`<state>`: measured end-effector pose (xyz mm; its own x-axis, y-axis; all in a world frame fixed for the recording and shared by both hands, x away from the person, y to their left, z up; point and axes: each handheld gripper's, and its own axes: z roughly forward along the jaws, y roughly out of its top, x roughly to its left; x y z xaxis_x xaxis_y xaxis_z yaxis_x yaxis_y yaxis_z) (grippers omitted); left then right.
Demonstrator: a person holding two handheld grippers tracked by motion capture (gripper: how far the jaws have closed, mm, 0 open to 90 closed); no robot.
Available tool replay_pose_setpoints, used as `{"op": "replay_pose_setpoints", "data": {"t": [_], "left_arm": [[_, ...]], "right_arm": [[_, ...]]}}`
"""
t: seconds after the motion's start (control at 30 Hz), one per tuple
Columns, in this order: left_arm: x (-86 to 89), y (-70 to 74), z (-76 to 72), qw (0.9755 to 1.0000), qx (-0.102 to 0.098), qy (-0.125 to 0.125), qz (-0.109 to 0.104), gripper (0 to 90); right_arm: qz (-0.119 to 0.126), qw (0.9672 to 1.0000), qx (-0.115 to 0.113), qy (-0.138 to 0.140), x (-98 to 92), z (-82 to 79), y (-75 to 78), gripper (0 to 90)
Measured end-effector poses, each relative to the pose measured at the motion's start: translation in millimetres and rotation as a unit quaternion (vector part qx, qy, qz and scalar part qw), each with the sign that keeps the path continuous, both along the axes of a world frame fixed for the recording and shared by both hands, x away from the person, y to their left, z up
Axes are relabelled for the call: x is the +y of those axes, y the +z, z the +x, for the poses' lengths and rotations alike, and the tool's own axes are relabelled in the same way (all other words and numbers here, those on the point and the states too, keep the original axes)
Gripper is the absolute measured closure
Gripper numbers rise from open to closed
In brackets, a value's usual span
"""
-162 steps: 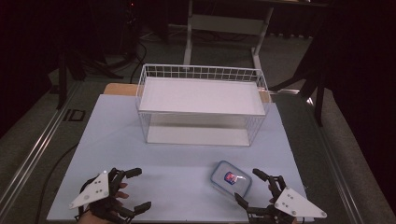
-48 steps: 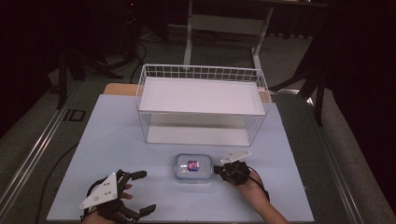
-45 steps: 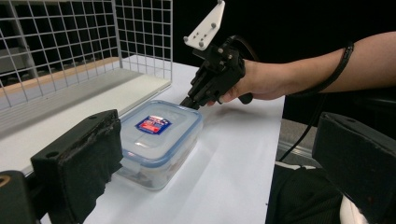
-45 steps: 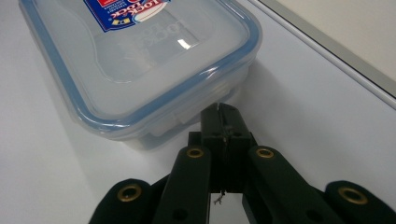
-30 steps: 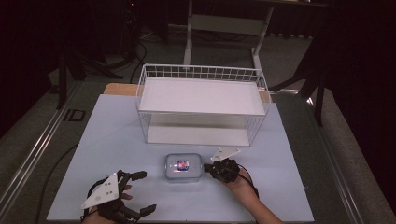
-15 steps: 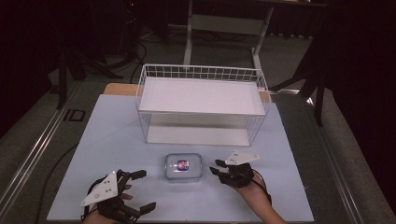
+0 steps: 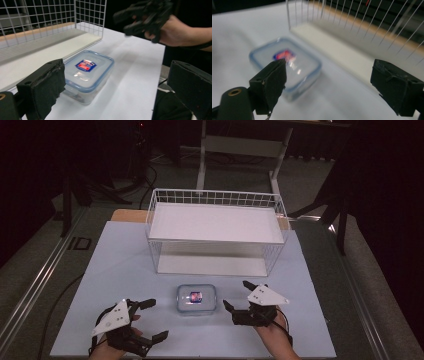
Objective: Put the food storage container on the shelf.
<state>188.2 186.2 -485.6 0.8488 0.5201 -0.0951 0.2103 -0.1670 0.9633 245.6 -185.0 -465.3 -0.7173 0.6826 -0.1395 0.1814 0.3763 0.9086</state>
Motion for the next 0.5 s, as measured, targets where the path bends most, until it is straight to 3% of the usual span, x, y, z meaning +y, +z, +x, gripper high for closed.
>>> {"op": "replay_pose_setpoints", "data": {"t": [0.07,0.13,0.17,0.27,0.33,0.4,0.47,0.5], "left_arm": [[-1.0,3.8,2.6,1.0000,0.004,0.004,0.005,2.7],[-1.7,10.0,6.6,0.9998,0.007,0.010,0.015,2.7],[-1.9,14.3,10.0,0.9996,0.019,0.015,0.014,2.7],[-1.7,22.0,19.2,0.9987,0.049,0.015,-0.001,2.7],[-2.5,26.5,26.3,0.9975,0.069,0.010,-0.008,2.7],[-5.2,31.6,32.4,0.9969,0.076,0.020,0.004,2.6],[-8.0,37.5,38.0,0.9966,0.080,0.018,-0.004,2.6],[-10.2,41.0,41.2,0.9961,0.085,0.019,-0.009,2.6]], "right_arm": [[-0.011,0.9994,-0.031,-0.006,2.2,-4.5,6.8,12.2],[-0.010,0.9990,-0.044,0.000,3.9,-6.3,13.3,12.7],[-0.013,0.9987,-0.049,-0.005,5.0,-6.9,16.3,14.8],[0.000,0.9990,-0.041,0.020,7.4,-4.5,23.9,14.7],[-0.002,0.9992,-0.028,0.029,9.0,-2.2,26.5,23.3],[0.032,0.9986,-0.014,0.039,9.5,-1.1,27.0,22.1],[0.004,0.9998,-0.013,0.015,14.0,1.3,27.4,19.9],[-0.001,0.9999,-0.001,0.011,15.1,3.0,27.6,19.8]]}}
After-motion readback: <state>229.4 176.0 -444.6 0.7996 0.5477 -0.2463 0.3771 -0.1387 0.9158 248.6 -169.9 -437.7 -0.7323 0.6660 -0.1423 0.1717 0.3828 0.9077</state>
